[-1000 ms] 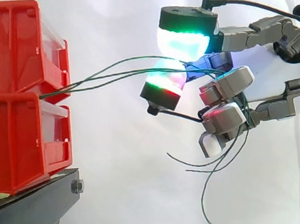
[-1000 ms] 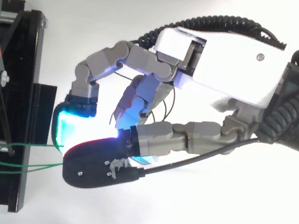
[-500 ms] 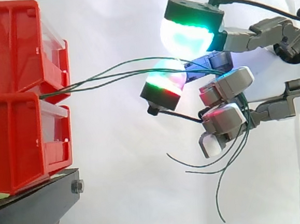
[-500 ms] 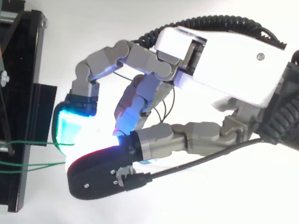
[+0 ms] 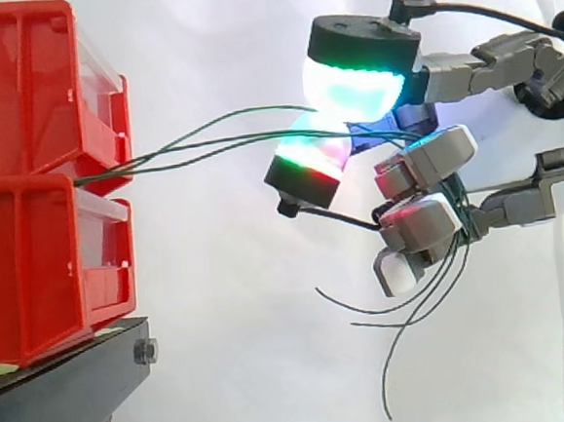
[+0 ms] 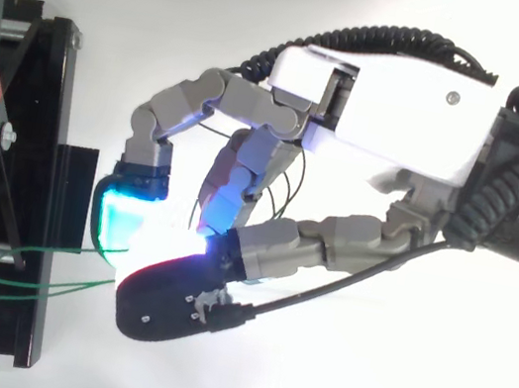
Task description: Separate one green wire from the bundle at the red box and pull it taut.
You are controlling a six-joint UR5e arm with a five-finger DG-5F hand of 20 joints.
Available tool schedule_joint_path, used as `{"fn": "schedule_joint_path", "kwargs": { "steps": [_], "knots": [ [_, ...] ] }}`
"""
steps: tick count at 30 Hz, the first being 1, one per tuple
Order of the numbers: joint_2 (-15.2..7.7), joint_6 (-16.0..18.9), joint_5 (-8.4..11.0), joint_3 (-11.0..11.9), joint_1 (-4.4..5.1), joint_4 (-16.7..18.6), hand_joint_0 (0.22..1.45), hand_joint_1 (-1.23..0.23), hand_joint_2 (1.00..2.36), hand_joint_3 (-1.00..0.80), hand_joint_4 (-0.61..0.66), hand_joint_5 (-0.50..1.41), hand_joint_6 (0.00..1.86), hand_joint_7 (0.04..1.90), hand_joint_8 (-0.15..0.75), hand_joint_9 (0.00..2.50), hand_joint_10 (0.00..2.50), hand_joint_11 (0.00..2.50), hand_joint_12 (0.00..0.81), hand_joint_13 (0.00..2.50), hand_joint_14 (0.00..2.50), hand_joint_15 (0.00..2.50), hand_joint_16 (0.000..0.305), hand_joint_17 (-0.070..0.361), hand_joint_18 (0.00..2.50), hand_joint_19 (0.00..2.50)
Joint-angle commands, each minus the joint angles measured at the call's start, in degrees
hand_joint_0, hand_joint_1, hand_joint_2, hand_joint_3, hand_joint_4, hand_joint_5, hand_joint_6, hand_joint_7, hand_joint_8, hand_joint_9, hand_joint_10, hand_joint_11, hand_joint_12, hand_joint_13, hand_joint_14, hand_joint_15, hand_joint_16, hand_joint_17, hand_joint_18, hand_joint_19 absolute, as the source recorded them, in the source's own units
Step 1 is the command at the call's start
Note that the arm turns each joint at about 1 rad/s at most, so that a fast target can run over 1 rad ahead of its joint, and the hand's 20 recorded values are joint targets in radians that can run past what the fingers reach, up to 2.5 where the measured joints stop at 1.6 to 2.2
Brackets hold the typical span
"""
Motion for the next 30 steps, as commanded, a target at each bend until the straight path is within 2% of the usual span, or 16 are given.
{"fn": "schedule_joint_path", "kwargs": {
  "steps": [1, 6, 10, 16, 18, 20, 21, 22, 23, 24, 25, 27, 30],
  "knots": [
    [0.01, 0.0, 0.1, -0.06, 0.06, 0.0, 0.63, -0.8, 1.03, -0.12, -0.06, -0.12, 0.91, 1.09, 0.231, 1.38, 0.01, 1.57, 0.333, 1.16, 0.03, 1.02, 0.05, 0.113, 0.72, 0.72],
    [0.01, 0.0, 0.45, 0.03, 0.23, 0.0, 0.63, -0.81, 1.03, -0.1, -0.08, -0.12, 0.91, 1.11, 0.235, 1.33, 0.02, 1.4, 0.337, 1.06, 0.03, 0.94, 0.05, 0.112, 0.71, 0.71],
    [-0.08, 0.0, 0.45, -0.06, 0.15, 0.0, 0.63, -0.81, 1.03, -0.11, -0.09, -0.12, 0.91, 1.11, 0.233, 1.26, 0.03, 1.11, 0.334, 0.92, 0.03, 0.79, 0.048, 0.108, 0.67, 0.65],
    [-0.08, 0.0, 0.63, -0.06, 0.15, -0.17, 0.63, -0.82, 1.02, -0.11, -0.1, -0.11, 0.91, 1.1, 0.219, 1.2, 0.03, 0.94, 0.33, 0.83, 0.03, 0.68, 0.047, 0.106, 0.64, 0.63],
    [-0.08, 0.0, 0.8, -0.33, 0.15, -0.17, 0.63, -0.82, 1.02, -0.11, -0.1, -0.11, 0.91, 1.11, 0.215, 1.14, 0.03, 0.85, 0.325, 0.8, 0.03, 0.64, 0.047, 0.105, 0.62, 0.62],
    [0.01, 0.0, 1.07, -1.73, 0.23, 0.0, 0.63, -0.83, 1.02, -0.1, -0.11, -0.11, 0.91, 1.1, 0.209, 1.06, 0.03, 0.7, 0.321, 0.74, 0.02, 0.56, 0.046, 0.104, 0.59, 0.58],
    [-0.08, 0.09, 1.24, -3.31, 0.23, 0.35, 0.63, -0.83, 1.02, -0.1, -0.12, -0.11, 0.91, 1.1, 0.201, 1.0, 0.02, 0.61, 0.311, 0.69, 0.02, 0.5, 0.046, 0.103, 0.58, 0.56],
    [-0.08, 0.09, 1.33, -3.84, 0.23, 0.88, 0.63, -0.84, 1.02, -0.1, -0.13, -0.11, 0.9, 1.1, 0.198, 0.96, 0.02, 0.53, 0.31, 0.67, 0.02, 0.46, 0.045, 0.101, 0.54, 0.54],
    [-0.08, 0.53, 1.33, -5.25, 0.23, 2.81, 0.63, -0.84, 1.02, -0.11, -0.13, -0.11, 0.9, 1.12, 0.199, 0.94, 0.02, 0.51, 0.308, 0.67, 0.02, 0.45, 0.045, 0.101, 0.53, 0.53],
    [0.01, 0.71, 1.33, -5.6, 0.23, 3.69, 0.63, -0.84, 1.02, -0.1, -0.14, -0.11, 0.9, 1.12, 0.188, 0.89, 0.02, 0.44, 0.299, 0.62, 0.02, 0.4, 0.044, 0.1, 0.51, 0.51],
    [0.01, 1.15, 1.51, -6.3, 0.23, 6.24, 0.63, -0.85, 1.02, -0.1, -0.16, -0.11, 0.89, 1.11, 0.176, 0.83, 0.01, 0.36, 0.299, 0.58, 0.02, 0.35, 0.044, 0.099, 0.49, 0.48],
    [0.01, 1.23, 1.59, -6.83, 0.23, 8.18, 0.63, -0.85, 1.02, -0.1, -0.17, -0.11, 0.89, 1.12, 0.168, 0.76, 0.01, 0.26, 0.299, 0.56, 0.01, 0.32, 0.043, 0.097, 0.45, 0.46],
    [0.01, 1.15, 1.59, -7.09, 0.23, 9.32, 0.63, -0.86, 1.02, -0.1, -0.18, -0.1, 0.88, 1.13, 0.15, 0.65, 0.01, 0.13, 0.293, 0.52, 0.01, 0.26, 0.043, 0.096, 0.41, 0.43]
  ]
}}
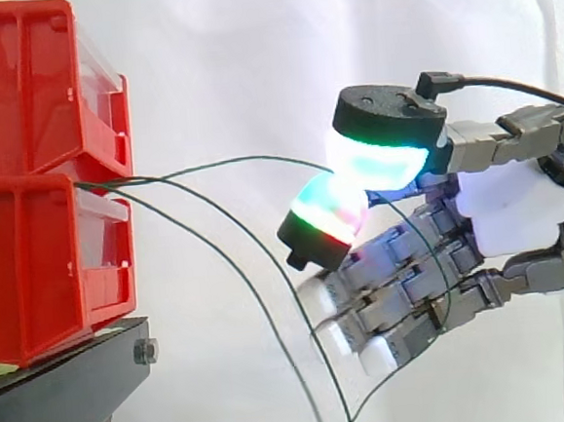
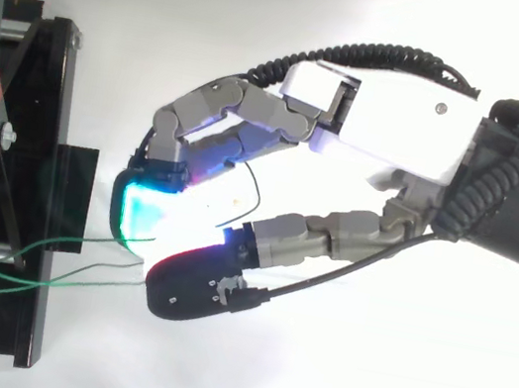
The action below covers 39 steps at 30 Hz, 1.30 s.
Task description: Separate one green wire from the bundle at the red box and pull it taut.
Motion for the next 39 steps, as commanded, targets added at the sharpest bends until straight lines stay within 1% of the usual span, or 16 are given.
{"fn": "schedule_joint_path", "kwargs": {
  "steps": [1, 8, 10, 12, 14, 16, 17, 19, 20, 22, 23, 25, 28, 30, 32, 39],
  "knots": [
    [-0.03, -0.05, 0.07, -0.6, 0.0, 2.04, 0.63, -0.86, 1.02, -0.1, -0.19, -0.1, 0.88, 1.12, 0.15, 0.63, 0.0, 0.11, 0.293, 0.5, 0.01, 0.24, 0.043, 0.096, 0.41, 0.42],
    [-0.03, -0.22, -0.01, -0.6, 0.0, 1.86, 0.63, -0.87, 1.02, -0.1, -0.19, -0.1, 0.88, 1.13, 0.151, 0.6, 0.0, 0.09, 0.294, 0.49, 0.01, 0.25, 0.043, 0.096, 0.39, 0.42],
    [-0.03, -0.31, -0.1, -2.79, -0.09, 1.78, 0.63, -0.87, 1.02, -0.1, -0.18, -0.1, 0.88, 1.14, 0.152, 0.61, 0.0, 0.1, 0.297, 0.5, 0.01, 0.27, 0.043, 0.097, 0.38, 0.42],
    [0.06, -0.22, -0.19, -3.41, -0.09, 2.04, 0.63, -0.87, 1.02, -0.1, -0.18, -0.1, 0.88, 1.13, 0.153, 0.62, 0.0, 0.1, 0.298, 0.51, 0.01, 0.28, 0.043, 0.097, 0.38, 0.42],
    [-0.03, -0.05, -0.19, -5.25, -0.09, 3.45, 0.63, -0.86, 1.02, -0.1, -0.18, -0.1, 0.88, 1.14, 0.155, 0.62, 0.0, 0.12, 0.296, 0.51, 0.01, 0.29, 0.043, 0.098, 0.38, 0.43],
    [-0.03, -0.05, -0.19, -7.1, 0.0, 6.08, 0.63, -0.86, 1.02, -0.1, -0.18, -0.1, 0.88, 1.13, 0.159, 0.64, 0.01, 0.14, 0.297, 0.52, 0.01, 0.29, 0.044, 0.098, 0.39, 0.44],
    [-0.03, -0.22, -0.1, -8.59, 0.0, 9.51, 0.63, -0.86, 1.02, -0.1, -0.18, -0.1, 0.88, 1.13, 0.161, 0.65, 0.01, 0.16, 0.299, 0.52, 0.01, 0.29, 0.044, 0.098, 0.39, 0.44],
    [-0.03, -0.49, -0.1, -9.12, 0.0, 11.18, 0.63, -0.86, 1.02, -0.1, -0.17, -0.1, 0.88, 1.14, 0.163, 0.67, 0.01, 0.17, 0.3, 0.53, 0.01, 0.29, 0.044, 0.098, 0.39, 0.44],
    [-0.03, -1.01, -0.1, -10.35, 0.0, 12.85, 0.62, -0.86, 1.02, -0.1, -0.17, -0.1, 0.88, 1.14, 0.162, 0.68, 0.01, 0.18, 0.299, 0.53, 0.01, 0.3, 0.044, 0.098, 0.39, 0.44],
    [-0.03, -1.98, 0.16, -12.2, 0.0, 14.43, 0.62, -0.86, 1.02, -0.1, -0.17, -0.1, 0.88, 1.14, 0.165, 0.69, 0.01, 0.19, 0.299, 0.53, 0.01, 0.3, 0.044, 0.099, 0.4, 0.45],
    [0.06, -2.51, 0.43, -12.81, 0.0, 15.05, 0.62, -0.86, 1.02, -0.1, -0.17, -0.1, 0.88, 1.15, 0.165, 0.69, 0.01, 0.19, 0.299, 0.53, 0.01, 0.3, 0.044, 0.099, 0.4, 0.45],
    [-0.03, -4.0, 1.22, -13.95, 0.26, 17.77, 0.62, -0.86, 1.02, -0.1, -0.16, -0.1, 0.88, 1.15, 0.164, 0.69, 0.01, 0.2, 0.301, 0.54, 0.01, 0.31, 0.044, 0.099, 0.41, 0.45],
    [0.06, -5.06, 1.39, -13.87, 0.26, 18.39, 0.62, -0.86, 1.02, -0.1, -0.16, -0.1, 0.88, 1.15, 0.168, 0.7, 0.01, 0.21, 0.302, 0.55, 0.01, 0.32, 0.044, 0.099, 0.41, 0.45],
    [-0.03, -7.08, 1.39, -13.87, 0.26, 17.95, 0.62, -0.86, 1.02, -0.1, -0.16, -0.1, 0.88, 1.15, 0.169, 0.71, 0.01, 0.22, 0.303, 0.55, 0.01, 0.32, 0.044, 0.1, 0.41, 0.46],
    [0.06, -7.96, 1.39, -13.87, 0.26, 17.86, 0.62, -0.86, 1.02, -0.1, -0.16, -0.1, 0.88, 1.15, 0.168, 0.71, 0.01, 0.22, 0.302, 0.55, 0.01, 0.33, 0.044, 0.1, 0.41, 0.46],
    [-0.03, -8.31, 1.48, -13.87, 0.26, 17.86, 0.62, -0.86, 1.02, -0.1, -0.15, -0.1, 0.88, 1.15, 0.174, 0.73, 0.01, 0.24, 0.304, 0.56, 0.01, 0.33, 0.045, 0.101, 0.42, 0.46]
  ]
}}
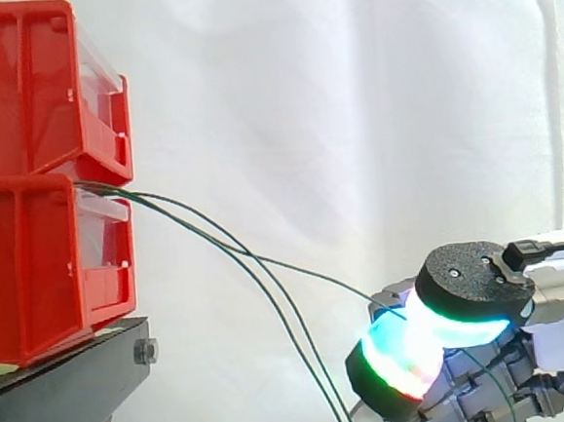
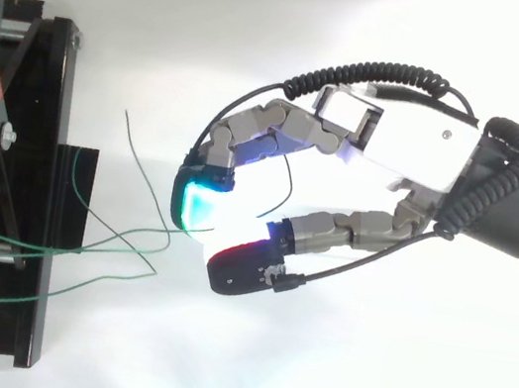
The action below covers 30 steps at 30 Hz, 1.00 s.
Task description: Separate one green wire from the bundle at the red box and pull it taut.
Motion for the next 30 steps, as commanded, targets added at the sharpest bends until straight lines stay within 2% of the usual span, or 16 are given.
{"fn": "schedule_joint_path", "kwargs": {
  "steps": [1, 30],
  "knots": [
    [0.05, -0.1, 0.07, 0.03, 0.0, 0.0, 0.62, -0.86, 1.02, -0.1, -0.16, -0.1, 0.88, 1.15, 0.173, 0.73, 0.01, 0.24, 0.305, 0.56, 0.01, 0.34, 0.045, 0.101, 0.42, 0.47],
    [-0.04, -0.19, -0.02, 0.03, 0.0, 0.0, 0.62, -0.85, 1.02, -0.1, -0.16, -0.11, 0.88, 1.14, 0.176, 0.75, 0.01, 0.27, 0.309, 0.57, 0.01, 0.36, 0.045, 0.101, 0.44, 0.48]
  ]
}}
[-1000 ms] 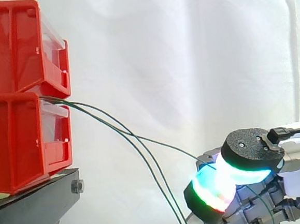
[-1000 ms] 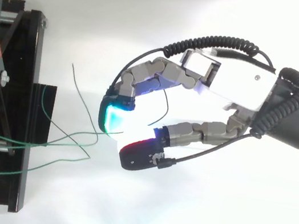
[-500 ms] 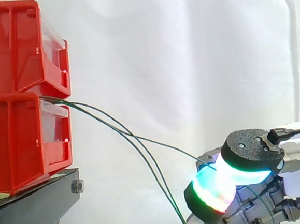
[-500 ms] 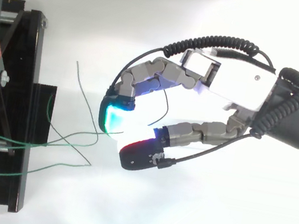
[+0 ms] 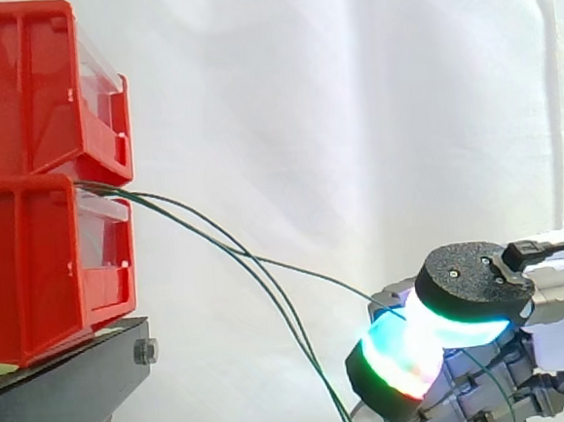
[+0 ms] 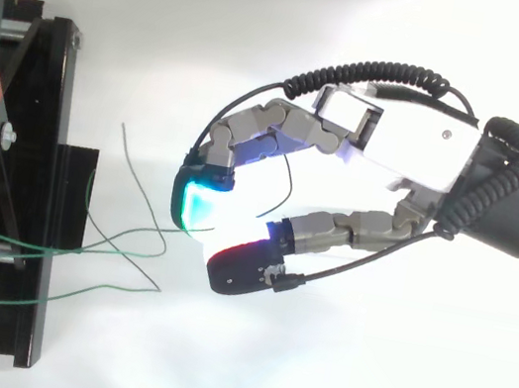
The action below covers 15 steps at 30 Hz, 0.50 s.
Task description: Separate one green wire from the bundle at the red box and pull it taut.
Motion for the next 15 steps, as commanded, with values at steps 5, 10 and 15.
{"fn": "schedule_joint_path", "kwargs": {
  "steps": [5, 10, 15],
  "knots": [
    [-0.03, -0.03, 0.06, 0.01, 0.01, 0.0, 0.62, -0.85, 1.02, -0.1, -0.16, -0.11, 0.88, 1.15, 0.175, 0.76, 0.01, 0.27, 0.309, 0.58, 0.02, 0.36, 0.045, 0.102, 0.44, 0.48],
    [-0.03, -0.03, -0.02, 0.01, 0.01, 0.0, 0.62, -0.85, 1.02, -0.09, -0.16, -0.11, 0.88, 1.14, 0.175, 0.76, 0.01, 0.27, 0.311, 0.58, 0.01, 0.36, 0.045, 0.102, 0.44, 0.48],
    [0.06, 0.05, 0.06, 0.01, 0.01, 0.0, 0.63, -0.85, 1.02, -0.1, -0.16, -0.11, 0.88, 1.14, 0.177, 0.76, 0.01, 0.27, 0.312, 0.58, 0.02, 0.36, 0.045, 0.102, 0.44, 0.49]
  ]
}}
